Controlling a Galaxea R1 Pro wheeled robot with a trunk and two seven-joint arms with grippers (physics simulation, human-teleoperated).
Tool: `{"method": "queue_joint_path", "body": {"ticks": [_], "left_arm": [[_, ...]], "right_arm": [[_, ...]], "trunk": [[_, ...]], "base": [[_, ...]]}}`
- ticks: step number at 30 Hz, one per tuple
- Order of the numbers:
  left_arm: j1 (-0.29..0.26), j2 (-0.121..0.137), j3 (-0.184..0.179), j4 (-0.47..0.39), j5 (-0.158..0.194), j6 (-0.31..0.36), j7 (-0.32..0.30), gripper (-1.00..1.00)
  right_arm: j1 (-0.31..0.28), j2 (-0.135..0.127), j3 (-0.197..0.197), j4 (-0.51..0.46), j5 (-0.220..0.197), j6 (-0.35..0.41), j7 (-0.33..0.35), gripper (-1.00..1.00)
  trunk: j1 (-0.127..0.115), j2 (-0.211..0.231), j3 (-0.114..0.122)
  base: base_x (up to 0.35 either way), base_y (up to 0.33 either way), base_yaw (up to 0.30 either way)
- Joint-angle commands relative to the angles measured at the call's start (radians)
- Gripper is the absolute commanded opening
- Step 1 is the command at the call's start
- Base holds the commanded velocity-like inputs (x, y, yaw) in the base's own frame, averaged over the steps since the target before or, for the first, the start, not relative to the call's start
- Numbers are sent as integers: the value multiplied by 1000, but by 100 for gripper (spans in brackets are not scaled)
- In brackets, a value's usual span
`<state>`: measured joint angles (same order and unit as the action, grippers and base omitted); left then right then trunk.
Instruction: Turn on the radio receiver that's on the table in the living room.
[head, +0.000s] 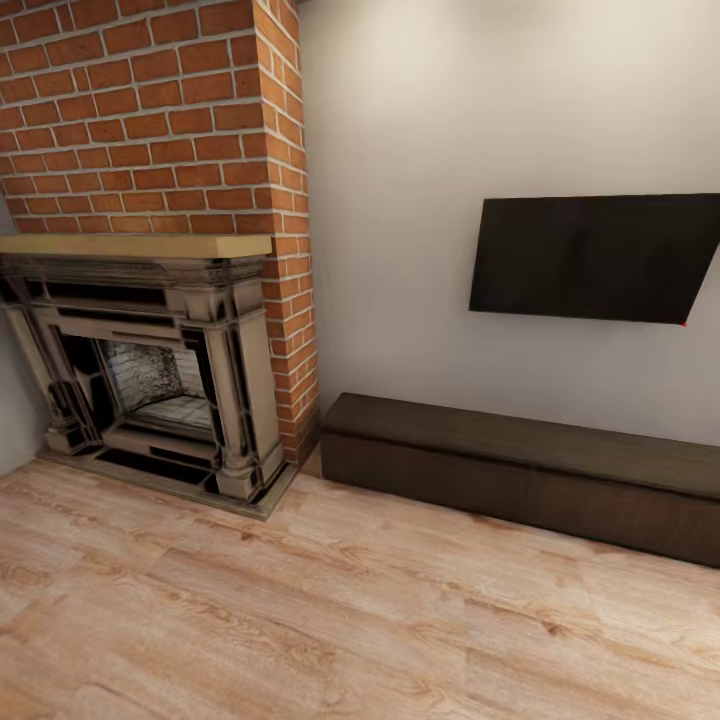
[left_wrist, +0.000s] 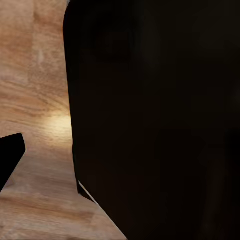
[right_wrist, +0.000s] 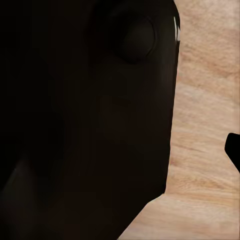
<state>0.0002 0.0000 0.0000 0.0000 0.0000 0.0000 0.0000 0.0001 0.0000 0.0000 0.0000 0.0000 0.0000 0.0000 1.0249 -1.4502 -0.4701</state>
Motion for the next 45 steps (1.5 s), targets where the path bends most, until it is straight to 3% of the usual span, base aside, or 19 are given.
{"method": "queue_joint_path", "body": {"ticks": [1,14,28,33,37,38,43,45], "left_arm": [[0,0,0,0,0,0,0,100],[45,-73,3,2,1,-2,0,100],[46,-69,9,-5,4,-37,10,100],[46,-70,31,-6,4,-65,38,100],[46,-68,54,-6,5,-88,61,100],[46,-66,79,-7,6,-544,133,100],[46,-66,84,-34,7,-643,141,100],[46,-67,85,-76,7,-700,145,100]], "right_arm": [[0,0,0,0,0,0,0,100],[-74,70,-2,-2,-1,-12,9,100],[-84,71,15,-9,19,-42,4,100],[-84,71,43,-5,47,-70,1,100],[-83,71,52,9,45,-92,-1,100],[-84,71,53,29,45,-825,-1,100],[-84,71,50,40,47,-910,-20,100],[-84,71,48,26,46,-925,-60,100]], "trunk": [[0,0,0],[0,0,0],[0,0,0],[0,0,0],[0,0,0],[0,0,0],[0,0,0],[0,0,0]], "base": [[0,0,0],[0,0,0],[0,0,0],[0,0,0],[0,0,0],[0,0,0],[0,0,0],[0,0,0]]}}
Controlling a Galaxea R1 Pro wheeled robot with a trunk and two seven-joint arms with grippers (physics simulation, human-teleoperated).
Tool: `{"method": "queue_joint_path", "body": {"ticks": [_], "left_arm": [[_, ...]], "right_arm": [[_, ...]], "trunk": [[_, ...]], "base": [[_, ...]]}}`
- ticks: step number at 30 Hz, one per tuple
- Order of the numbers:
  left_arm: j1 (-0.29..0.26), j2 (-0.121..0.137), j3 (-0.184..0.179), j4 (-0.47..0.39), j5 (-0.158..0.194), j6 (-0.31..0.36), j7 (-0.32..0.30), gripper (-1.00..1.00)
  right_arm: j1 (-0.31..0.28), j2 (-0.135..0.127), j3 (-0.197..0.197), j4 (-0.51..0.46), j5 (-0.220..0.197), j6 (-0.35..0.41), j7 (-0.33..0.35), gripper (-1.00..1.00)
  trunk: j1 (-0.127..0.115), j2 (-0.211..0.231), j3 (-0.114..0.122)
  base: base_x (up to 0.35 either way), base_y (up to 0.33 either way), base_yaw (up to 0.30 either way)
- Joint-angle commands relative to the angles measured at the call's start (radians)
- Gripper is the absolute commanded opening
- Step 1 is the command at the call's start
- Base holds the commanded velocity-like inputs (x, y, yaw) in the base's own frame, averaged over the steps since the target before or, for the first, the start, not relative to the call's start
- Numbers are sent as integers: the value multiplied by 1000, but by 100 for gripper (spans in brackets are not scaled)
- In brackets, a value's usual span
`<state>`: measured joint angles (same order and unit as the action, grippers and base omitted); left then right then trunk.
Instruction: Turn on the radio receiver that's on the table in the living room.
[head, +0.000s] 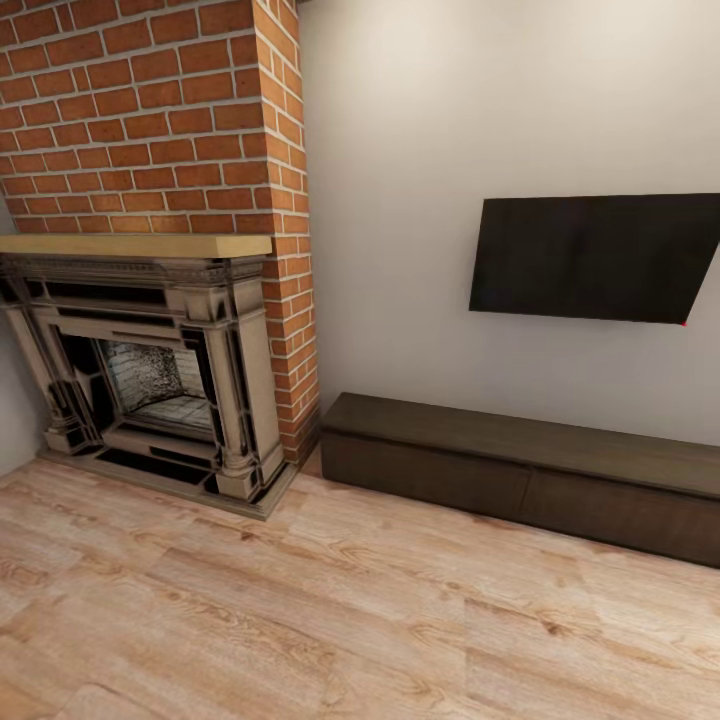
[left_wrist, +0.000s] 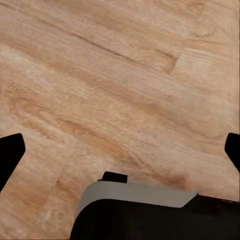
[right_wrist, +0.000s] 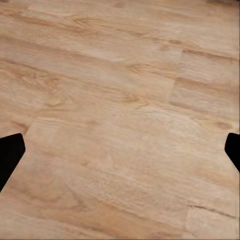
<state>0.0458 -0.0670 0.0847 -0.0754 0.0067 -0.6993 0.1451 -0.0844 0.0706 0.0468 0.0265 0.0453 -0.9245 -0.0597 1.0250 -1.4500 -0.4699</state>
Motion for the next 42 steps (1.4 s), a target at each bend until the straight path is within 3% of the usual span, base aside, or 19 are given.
{"method": "queue_joint_path", "body": {"ticks": [1,8,13,20,22,24,26,27,29,32,34,38,42], "left_arm": [[0,0,1,-12,1,-11,3,100],[0,-10,17,-159,35,-53,85,100],[0,-16,16,-289,35,-55,102,100],[0,-59,15,-472,30,-45,105,100],[0,-66,14,-555,29,-6,105,100],[0,-67,15,-637,29,90,105,100],[0,-66,15,-721,31,186,104,100],[0,-66,15,-751,31,220,104,100],[0,-66,15,-865,32,358,104,100],[0,-66,15,-960,37,521,101,100],[0,-65,15,-991,39,592,98,100],[0,-65,15,-1017,39,657,97,100],[0,-68,15,-1024,38,681,97,100]], "right_arm": [[0,0,1,-10,1,-3,-14,100],[0,0,4,-147,3,-98,-150,100],[0,1,2,-190,6,-123,-168,100],[-1,4,0,-370,1,-113,-179,100],[-1,7,1,-493,-2,34,-183,100],[-1,8,0,-604,-3,194,-184,100],[-1,9,0,-677,-4,296,-184,100],[-1,9,0,-697,-5,320,-184,100],[-1,9,-1,-755,-5,380,-184,100],[-1,9,-4,-794,-6,412,-185,100],[-1,9,-9,-813,-7,431,-186,100],[-1,8,-48,-854,-8,548,-186,100],[-2,8,-110,-925,-8,765,-181,100]], "trunk": [[0,0,0],[0,0,0],[0,0,0],[0,0,0],[0,0,0],[0,0,0],[0,0,0],[0,0,0],[0,0,0],[0,0,0],[0,0,0],[0,0,0],[0,0,0]], "base": [[0,0,0],[0,0,0],[0,0,0],[0,0,0],[0,0,0],[0,0,0],[0,0,0],[0,0,0],[0,0,0],[0,0,0],[0,0,0],[0,0,0],[0,0,0]]}}
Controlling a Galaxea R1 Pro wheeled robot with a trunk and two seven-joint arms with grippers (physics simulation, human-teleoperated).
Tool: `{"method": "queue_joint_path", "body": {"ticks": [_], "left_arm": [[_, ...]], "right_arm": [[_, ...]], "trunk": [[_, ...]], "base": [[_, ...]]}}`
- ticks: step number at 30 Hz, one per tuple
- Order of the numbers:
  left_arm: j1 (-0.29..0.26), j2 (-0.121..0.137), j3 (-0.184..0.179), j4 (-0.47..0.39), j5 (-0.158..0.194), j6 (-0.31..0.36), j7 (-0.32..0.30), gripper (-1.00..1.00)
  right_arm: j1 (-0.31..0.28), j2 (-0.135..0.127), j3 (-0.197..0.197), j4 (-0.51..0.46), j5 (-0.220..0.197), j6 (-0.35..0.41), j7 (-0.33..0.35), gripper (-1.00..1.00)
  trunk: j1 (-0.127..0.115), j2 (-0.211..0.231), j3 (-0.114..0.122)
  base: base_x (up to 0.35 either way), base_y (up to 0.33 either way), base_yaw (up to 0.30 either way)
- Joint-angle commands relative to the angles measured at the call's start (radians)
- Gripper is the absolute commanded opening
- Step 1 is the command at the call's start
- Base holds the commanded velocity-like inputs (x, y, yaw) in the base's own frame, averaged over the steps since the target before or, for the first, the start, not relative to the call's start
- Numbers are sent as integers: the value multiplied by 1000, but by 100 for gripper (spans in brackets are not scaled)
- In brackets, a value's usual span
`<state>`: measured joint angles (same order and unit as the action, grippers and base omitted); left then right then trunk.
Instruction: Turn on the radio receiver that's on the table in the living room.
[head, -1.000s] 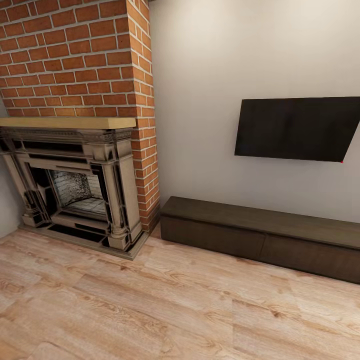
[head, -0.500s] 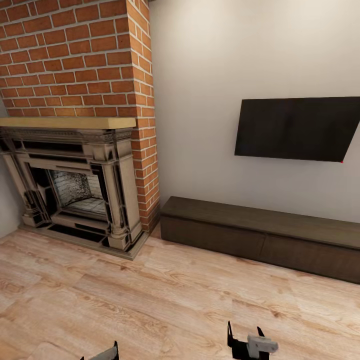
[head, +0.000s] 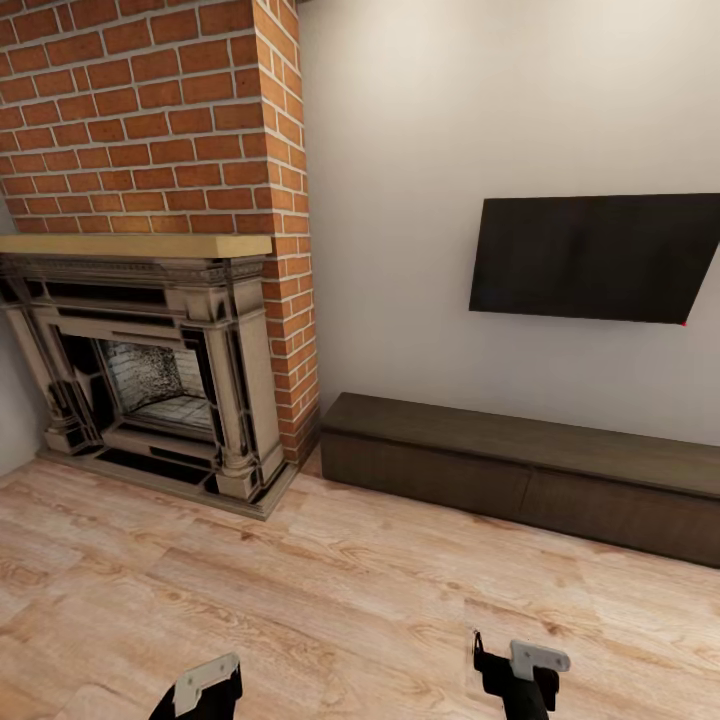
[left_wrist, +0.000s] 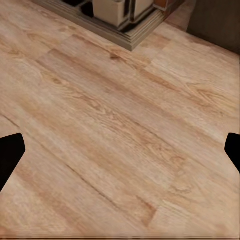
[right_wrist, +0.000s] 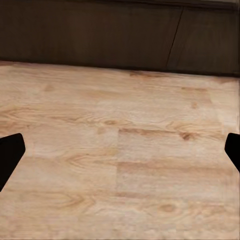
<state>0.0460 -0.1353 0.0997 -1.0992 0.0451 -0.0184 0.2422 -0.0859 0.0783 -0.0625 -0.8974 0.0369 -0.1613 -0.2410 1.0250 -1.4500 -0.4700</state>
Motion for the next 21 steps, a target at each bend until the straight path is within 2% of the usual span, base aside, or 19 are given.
{"method": "queue_joint_path", "body": {"ticks": [1,3,8,11,16,18,21], "left_arm": [[0,0,0,0,0,6,0,100],[0,-1,0,-2,1,59,0,100],[0,-2,0,-27,3,175,-2,100],[0,-1,0,-34,4,193,-3,100],[0,-3,-2,-36,6,201,-3,100],[0,-6,-10,-35,6,202,-3,100],[0,-9,-26,-36,6,202,1,100]], "right_arm": [[0,0,-4,-10,0,28,1,100],[0,0,-14,-33,0,104,4,100],[0,0,-16,-90,0,155,7,100],[0,1,-12,-126,0,162,8,100],[1,1,-4,-126,0,166,8,100],[1,2,10,-124,0,166,8,100],[2,3,63,-120,-1,166,8,100]], "trunk": [[0,0,0],[0,0,0],[0,0,0],[0,0,0],[0,0,0],[0,0,0],[0,0,0]], "base": [[0,0,0],[0,0,0],[0,0,0],[0,0,0],[0,0,0],[0,0,0],[0,0,0]]}}
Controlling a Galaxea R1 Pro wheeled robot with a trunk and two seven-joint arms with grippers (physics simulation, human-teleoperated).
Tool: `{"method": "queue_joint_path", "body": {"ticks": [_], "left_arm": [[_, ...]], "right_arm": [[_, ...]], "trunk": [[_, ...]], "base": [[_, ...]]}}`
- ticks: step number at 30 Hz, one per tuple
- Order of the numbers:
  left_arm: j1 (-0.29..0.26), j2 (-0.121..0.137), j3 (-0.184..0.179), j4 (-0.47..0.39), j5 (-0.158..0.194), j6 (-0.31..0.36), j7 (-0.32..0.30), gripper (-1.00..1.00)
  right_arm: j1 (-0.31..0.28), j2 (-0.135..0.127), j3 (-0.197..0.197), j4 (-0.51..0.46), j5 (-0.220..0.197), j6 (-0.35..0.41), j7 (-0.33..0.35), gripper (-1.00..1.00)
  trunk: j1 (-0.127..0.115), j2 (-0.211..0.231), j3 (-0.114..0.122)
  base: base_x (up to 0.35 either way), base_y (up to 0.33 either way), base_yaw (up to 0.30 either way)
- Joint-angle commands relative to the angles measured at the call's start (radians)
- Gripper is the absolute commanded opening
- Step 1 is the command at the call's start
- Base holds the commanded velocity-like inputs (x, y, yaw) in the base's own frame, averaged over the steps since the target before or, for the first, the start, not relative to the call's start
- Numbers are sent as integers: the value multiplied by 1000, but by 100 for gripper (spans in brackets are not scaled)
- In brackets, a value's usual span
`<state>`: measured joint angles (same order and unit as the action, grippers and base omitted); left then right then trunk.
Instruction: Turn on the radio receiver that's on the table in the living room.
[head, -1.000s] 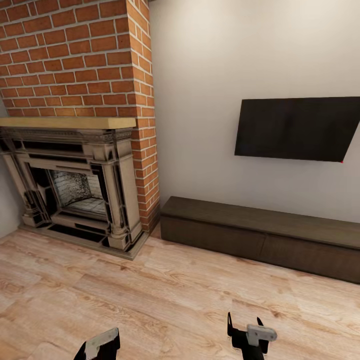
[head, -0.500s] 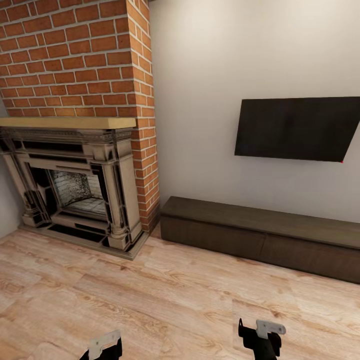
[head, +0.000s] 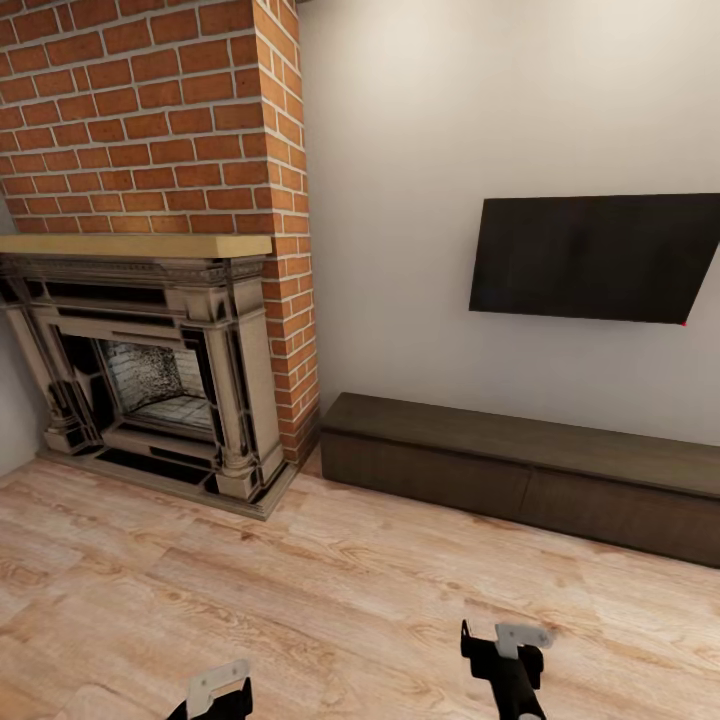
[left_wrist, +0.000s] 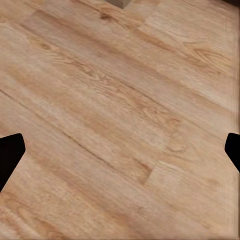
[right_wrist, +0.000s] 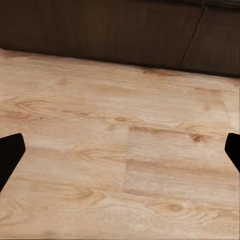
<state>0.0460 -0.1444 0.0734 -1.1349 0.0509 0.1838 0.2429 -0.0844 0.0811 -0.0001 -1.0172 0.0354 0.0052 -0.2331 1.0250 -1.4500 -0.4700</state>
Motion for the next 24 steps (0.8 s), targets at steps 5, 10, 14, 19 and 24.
{"method": "queue_joint_path", "body": {"ticks": [5,10,14,19,24], "left_arm": [[0,-1,-5,1,-1,0,2,100],[0,-1,-7,1,-1,1,3,100],[0,-1,-7,1,-2,2,4,100],[0,-2,-7,3,0,2,3,100],[0,-5,-8,4,0,2,3,100]], "right_arm": [[0,0,46,10,1,1,-1,100],[0,0,63,15,1,1,-2,100],[0,0,95,26,3,5,-5,100],[0,-1,107,29,3,6,-6,100],[0,-1,107,30,3,6,-6,100]], "trunk": [[0,0,0],[0,0,0],[0,0,0],[0,0,0],[0,0,0]], "base": [[0,0,0],[0,0,0],[0,0,0],[0,0,0],[0,0,0]]}}
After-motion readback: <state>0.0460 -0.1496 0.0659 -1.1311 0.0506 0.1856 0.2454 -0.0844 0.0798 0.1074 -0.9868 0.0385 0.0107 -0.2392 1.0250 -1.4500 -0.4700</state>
